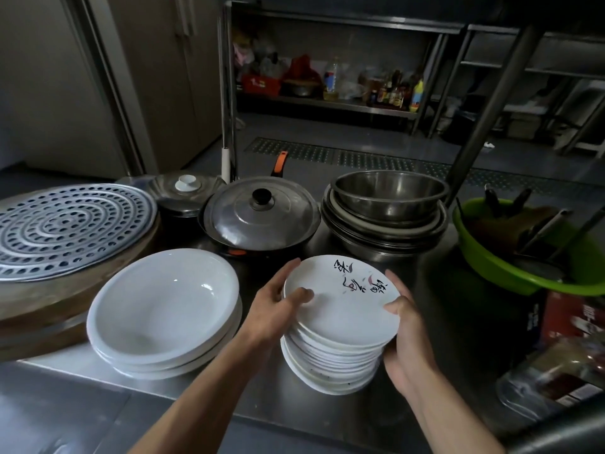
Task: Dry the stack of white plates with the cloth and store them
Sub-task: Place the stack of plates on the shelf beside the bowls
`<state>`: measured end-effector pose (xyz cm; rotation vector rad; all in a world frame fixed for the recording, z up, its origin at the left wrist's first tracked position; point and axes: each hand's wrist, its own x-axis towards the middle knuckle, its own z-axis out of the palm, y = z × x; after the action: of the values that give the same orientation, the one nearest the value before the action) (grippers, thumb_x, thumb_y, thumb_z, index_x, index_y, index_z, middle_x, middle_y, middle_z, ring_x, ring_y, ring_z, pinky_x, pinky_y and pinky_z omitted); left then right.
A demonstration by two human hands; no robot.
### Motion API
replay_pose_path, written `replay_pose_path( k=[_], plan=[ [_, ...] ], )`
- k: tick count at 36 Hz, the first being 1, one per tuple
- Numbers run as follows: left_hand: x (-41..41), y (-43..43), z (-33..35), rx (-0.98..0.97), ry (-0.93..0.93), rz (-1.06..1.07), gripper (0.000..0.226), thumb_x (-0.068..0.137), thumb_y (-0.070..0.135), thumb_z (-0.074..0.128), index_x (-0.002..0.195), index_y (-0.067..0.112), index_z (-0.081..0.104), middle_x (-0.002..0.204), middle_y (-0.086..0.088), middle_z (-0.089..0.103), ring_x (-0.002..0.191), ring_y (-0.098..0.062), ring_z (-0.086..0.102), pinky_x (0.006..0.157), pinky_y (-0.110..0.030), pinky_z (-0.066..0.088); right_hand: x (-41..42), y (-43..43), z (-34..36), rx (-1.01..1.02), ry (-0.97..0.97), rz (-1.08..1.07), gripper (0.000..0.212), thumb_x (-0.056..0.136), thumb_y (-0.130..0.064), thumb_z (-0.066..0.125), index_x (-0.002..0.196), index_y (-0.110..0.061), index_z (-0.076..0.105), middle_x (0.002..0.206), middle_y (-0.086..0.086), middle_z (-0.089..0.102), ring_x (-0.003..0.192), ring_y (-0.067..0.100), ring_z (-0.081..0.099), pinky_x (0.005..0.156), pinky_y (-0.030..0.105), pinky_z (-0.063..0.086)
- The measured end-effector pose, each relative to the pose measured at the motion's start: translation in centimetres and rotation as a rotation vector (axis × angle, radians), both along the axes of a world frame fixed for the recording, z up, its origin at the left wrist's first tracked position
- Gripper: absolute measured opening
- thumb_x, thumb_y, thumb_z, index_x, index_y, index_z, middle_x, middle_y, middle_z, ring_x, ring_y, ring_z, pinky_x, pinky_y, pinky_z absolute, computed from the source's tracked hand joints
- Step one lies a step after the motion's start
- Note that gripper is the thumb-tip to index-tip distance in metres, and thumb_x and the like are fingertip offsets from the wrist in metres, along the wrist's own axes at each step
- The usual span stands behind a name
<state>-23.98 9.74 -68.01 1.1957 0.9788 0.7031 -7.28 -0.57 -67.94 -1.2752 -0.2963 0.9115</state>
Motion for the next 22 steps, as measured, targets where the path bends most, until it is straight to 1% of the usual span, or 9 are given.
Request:
replay_pose_path(
  k=[2,5,8,10,12,15,18,20,22],
  plan=[
    [-0.1,0.2,-0.1,0.007,0.016,-0.007,0.06,0.084,0.015,0.076,0.135,0.044,0.061,0.122,0.008,0.073,0.108,-0.012,0.071,0.099,-0.032,0.056,-0.1,0.3,0.0,0.015,0.001,0.0,0.057,0.084,-0.007,0.042,0.126,-0.038,0.065,0.112,-0.001,0.076,0.095,0.017,0.074,0.073,0.036,0.056],
    [-0.2,0.1,-0.6,0.018,0.009,-0.009,0.058,0.086,0.012,0.077,0.131,0.046,0.062,0.121,0.008,0.073,0.107,-0.012,0.072,0.093,-0.029,0.058,-0.2,0.7,0.1,0.02,-0.005,0.009,0.057,0.084,-0.006,0.042,0.127,-0.037,0.065,0.112,0.0,0.076,0.096,0.017,0.074,0.075,0.037,0.056],
    [-0.1,-0.3,-1.1,0.034,-0.01,0.002,0.065,0.08,0.021,0.08,0.132,0.053,0.059,0.122,0.015,0.071,0.108,-0.007,0.07,0.089,-0.023,0.058,-0.2,0.5,0.0,0.021,-0.017,0.007,0.057,0.085,-0.007,0.042,0.127,-0.038,0.065,0.113,-0.001,0.075,0.101,0.02,0.072,0.08,0.04,0.056],
    [0.0,-0.5,-1.3,0.052,-0.031,0.007,0.074,0.071,0.029,0.079,0.137,0.054,0.055,0.125,0.017,0.069,0.109,-0.003,0.069,0.095,-0.026,0.056,-0.3,0.2,-0.4,0.028,-0.026,-0.014,0.058,0.085,-0.006,0.041,0.128,-0.037,0.064,0.114,-0.002,0.075,0.104,0.021,0.071,0.083,0.041,0.056],
    [0.1,-0.7,-1.4,0.073,-0.039,0.014,0.08,0.069,0.031,0.078,0.14,0.055,0.051,0.128,0.019,0.068,0.11,0.0,0.068,0.099,-0.028,0.055,-0.5,-0.1,-0.7,0.048,-0.038,-0.042,0.059,0.085,-0.004,0.04,0.128,-0.035,0.065,0.115,-0.001,0.075,0.105,0.021,0.07,0.084,0.041,0.055],
    [0.1,-1.0,-1.7,0.077,-0.06,0.033,0.078,0.075,0.029,0.077,0.143,0.054,0.048,0.136,0.02,0.062,0.118,-0.004,0.065,0.107,-0.036,0.052,-0.5,-0.3,-1.0,0.065,-0.073,-0.097,0.06,0.083,0.0,0.041,0.125,-0.033,0.068,0.113,-0.001,0.075,0.102,0.021,0.071,0.08,0.039,0.056],
    [0.2,-1.5,-2.0,0.106,-0.066,0.042,0.07,0.086,0.027,0.075,0.144,0.053,0.047,0.14,0.02,0.059,0.125,-0.006,0.06,0.111,-0.04,0.048,-0.1,-0.3,-1.2,0.063,-0.092,-0.086,0.059,0.083,0.001,0.041,0.123,-0.033,0.068,0.112,-0.001,0.075,0.101,0.021,0.071,0.078,0.038,0.057],
    [0.3,-1.9,-2.2,0.145,-0.069,0.056,0.066,0.091,0.028,0.073,0.146,0.051,0.046,0.143,0.019,0.056,0.128,-0.005,0.057,0.113,-0.039,0.046,0.2,-0.3,-1.4,0.058,-0.108,-0.067,0.056,0.085,-0.001,0.043,0.123,-0.035,0.068,0.114,-0.001,0.074,0.106,0.025,0.069,0.085,0.045,0.058],
    [0.4,-2.4,-2.5,0.173,-0.086,0.073,0.061,0.095,0.032,0.07,0.146,0.052,0.044,0.146,0.018,0.054,0.127,-0.002,0.055,0.109,-0.033,0.046,0.5,-0.2,-1.5,0.058,-0.137,-0.058,0.047,0.085,-0.013,0.05,0.121,-0.037,0.068,0.117,0.0,0.073,0.111,0.027,0.067,0.096,0.052,0.054]
  ],
)
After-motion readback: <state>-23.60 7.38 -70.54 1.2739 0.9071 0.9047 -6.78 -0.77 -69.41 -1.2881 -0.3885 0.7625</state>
